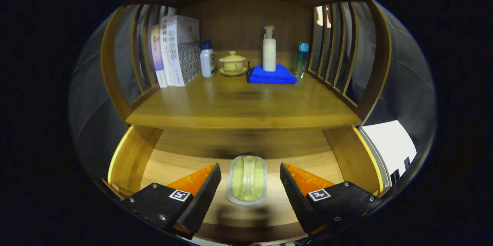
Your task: Pull open the drawer, take out the items inside it, and place them on the countertop above the cabinet.
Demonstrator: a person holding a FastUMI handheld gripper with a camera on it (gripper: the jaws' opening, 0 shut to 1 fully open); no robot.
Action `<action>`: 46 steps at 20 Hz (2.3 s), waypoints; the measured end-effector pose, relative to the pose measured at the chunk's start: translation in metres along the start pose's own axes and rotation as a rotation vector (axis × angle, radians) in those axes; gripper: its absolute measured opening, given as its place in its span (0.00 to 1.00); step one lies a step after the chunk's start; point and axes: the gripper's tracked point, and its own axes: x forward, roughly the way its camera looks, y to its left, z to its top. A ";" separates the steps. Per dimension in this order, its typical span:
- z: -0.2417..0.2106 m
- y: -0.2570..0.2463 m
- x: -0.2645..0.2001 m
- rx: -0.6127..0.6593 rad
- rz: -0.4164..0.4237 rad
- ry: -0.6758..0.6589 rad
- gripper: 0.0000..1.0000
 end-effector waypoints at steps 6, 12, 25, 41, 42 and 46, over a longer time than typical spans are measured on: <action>-0.025 0.005 0.031 -0.133 -0.036 0.126 0.91; -0.045 -0.005 0.048 -0.159 -0.051 0.226 0.75; -0.046 0.029 0.036 -0.205 0.077 0.157 0.16; 0.072 0.023 -0.050 -0.275 0.015 -0.154 0.14; 0.080 0.021 -0.049 -0.265 0.006 -0.168 0.14; 0.117 0.023 -0.036 -0.268 0.000 -0.222 0.14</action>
